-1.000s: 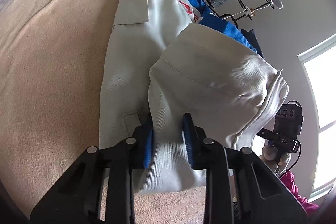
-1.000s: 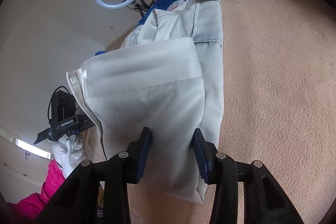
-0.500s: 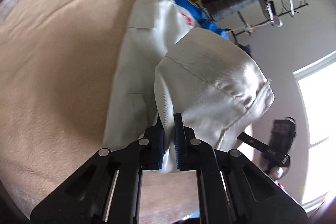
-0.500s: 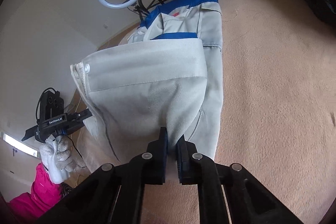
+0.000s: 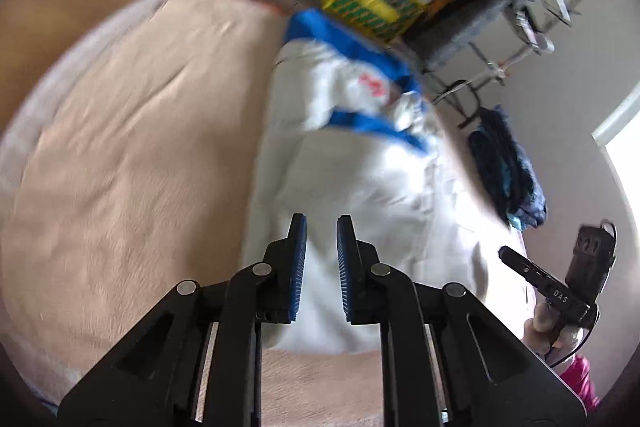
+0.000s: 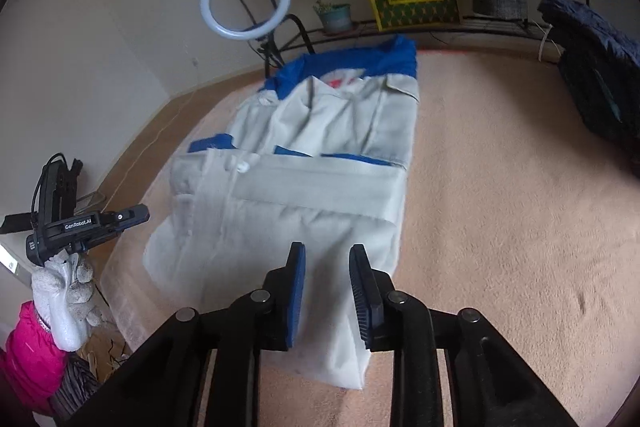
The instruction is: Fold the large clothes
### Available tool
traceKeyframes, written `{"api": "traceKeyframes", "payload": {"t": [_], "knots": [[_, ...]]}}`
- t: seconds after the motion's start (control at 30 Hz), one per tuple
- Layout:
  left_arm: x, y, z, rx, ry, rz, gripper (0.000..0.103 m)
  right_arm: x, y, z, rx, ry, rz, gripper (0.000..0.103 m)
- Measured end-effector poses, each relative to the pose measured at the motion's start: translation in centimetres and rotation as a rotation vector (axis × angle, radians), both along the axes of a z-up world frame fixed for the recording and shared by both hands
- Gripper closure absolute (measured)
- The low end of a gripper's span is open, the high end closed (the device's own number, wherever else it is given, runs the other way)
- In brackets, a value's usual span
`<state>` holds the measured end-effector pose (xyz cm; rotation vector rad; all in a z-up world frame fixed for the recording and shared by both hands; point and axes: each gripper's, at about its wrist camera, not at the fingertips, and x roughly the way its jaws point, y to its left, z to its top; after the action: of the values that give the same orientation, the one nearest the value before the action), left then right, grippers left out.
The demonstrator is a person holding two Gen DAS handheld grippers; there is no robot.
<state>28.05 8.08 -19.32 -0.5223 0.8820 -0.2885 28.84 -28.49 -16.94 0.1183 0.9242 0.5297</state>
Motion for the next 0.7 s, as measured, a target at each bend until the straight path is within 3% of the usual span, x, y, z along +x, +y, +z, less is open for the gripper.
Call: {"api": "traceKeyframes", "payload": {"t": [0.1, 0.17, 0.3, 0.37, 0.43, 0.53, 0.7], "knots": [[1.4, -3.6, 1.2, 0.084, -0.054, -0.068, 0.09, 0.4, 3.2, 0.7, 0.01, -0.032, 0.086, 0.076], [2.9, -4.9, 0.6, 0.115, -0.042, -0.073, 0.09, 1.0, 5.4, 0.4, -0.015, -0.042, 0.122, 0.076], [6.7, -5.2, -2.9, 0.166, 0.073, -0.029, 0.091, 3.5, 8.3, -1.6, -0.057, -0.023, 0.157, 0.076], [7.5, -4.8, -5.0, 0.139, 0.124, -0.009, 0.099, 5.1, 8.9, -3.2, -0.102, 0.0, 0.137, 0.076], [7.3, -4.8, -5.2, 0.135, 0.105, 0.005, 0.1, 6.4, 9.6, -5.0, -0.181, 0.032, 0.126, 0.076], [7.0, -5.8, -4.8, 0.218, 0.077, -0.009, 0.1, 6.5, 10.4, -5.6, -0.258, 0.002, 0.143, 0.077], [5.7, -6.6, -3.1, 0.279, 0.04, -0.003, 0.1, 5.4, 9.9, -4.3, -0.265, -0.003, 0.106, 0.076]]}}
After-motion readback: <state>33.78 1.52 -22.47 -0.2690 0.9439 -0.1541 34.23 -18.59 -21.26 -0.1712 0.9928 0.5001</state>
